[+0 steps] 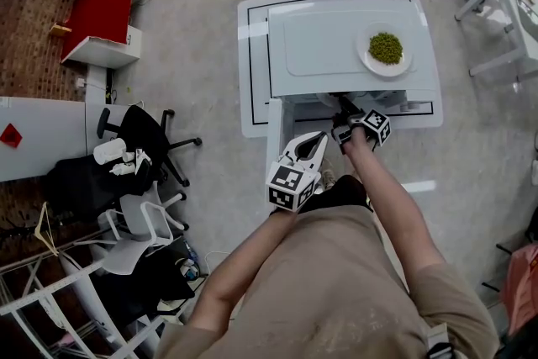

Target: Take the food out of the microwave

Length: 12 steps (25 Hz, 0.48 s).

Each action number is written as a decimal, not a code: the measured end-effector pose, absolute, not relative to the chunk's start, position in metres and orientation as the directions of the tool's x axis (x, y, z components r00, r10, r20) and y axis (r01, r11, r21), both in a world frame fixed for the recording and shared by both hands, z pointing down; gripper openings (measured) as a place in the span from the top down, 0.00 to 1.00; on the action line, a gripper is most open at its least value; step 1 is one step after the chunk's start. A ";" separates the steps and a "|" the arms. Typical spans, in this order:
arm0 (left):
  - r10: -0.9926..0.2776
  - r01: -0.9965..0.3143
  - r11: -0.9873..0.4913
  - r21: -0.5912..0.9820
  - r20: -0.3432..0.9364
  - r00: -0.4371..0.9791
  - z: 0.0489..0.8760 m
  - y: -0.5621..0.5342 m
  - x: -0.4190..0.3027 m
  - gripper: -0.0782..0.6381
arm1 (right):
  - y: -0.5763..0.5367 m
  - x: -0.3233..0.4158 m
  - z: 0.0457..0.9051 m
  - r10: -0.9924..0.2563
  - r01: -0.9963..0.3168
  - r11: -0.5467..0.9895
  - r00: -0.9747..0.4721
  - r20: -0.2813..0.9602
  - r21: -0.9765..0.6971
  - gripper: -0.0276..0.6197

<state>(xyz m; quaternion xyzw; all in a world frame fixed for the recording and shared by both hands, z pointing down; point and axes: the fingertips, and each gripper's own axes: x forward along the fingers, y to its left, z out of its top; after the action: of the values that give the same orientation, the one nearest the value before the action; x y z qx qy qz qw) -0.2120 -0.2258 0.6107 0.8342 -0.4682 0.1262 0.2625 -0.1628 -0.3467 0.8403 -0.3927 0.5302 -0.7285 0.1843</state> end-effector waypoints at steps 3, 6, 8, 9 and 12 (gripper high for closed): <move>-0.721 -0.849 -0.421 0.320 0.450 0.527 0.609 -0.224 -0.214 0.88 | -0.341 -0.162 0.841 -0.686 -0.135 -0.367 -0.629 0.366 -0.920 0.92; -0.728 -0.850 -0.416 0.322 0.442 0.524 0.606 -0.224 -0.214 0.88 | -0.332 -0.159 0.839 -0.676 -0.114 -0.350 -0.657 0.335 -0.930 0.93; -0.733 -0.851 -0.412 0.325 0.436 0.522 0.604 -0.224 -0.214 0.88 | -0.324 -0.155 0.837 -0.658 -0.121 -0.332 -0.681 0.322 -0.935 0.93; -0.736 -0.851 -0.411 0.326 0.432 0.521 0.603 -0.224 -0.214 0.88 | -0.320 -0.152 0.834 -0.649 -0.130 -0.318 -0.693 0.315 -0.939 0.93; -0.747 -0.853 -0.406 0.327 0.419 0.516 0.598 -0.224 -0.215 0.88 | -0.312 -0.144 0.819 -0.632 -0.143 -0.258 -0.723 0.279 -0.956 0.93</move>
<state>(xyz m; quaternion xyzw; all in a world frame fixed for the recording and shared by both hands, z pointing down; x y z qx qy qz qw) -0.2151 -0.2238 0.5982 0.8321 -0.4809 0.1033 0.2564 -0.1435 -0.3118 0.8190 -0.3312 0.5850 -0.7206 0.1698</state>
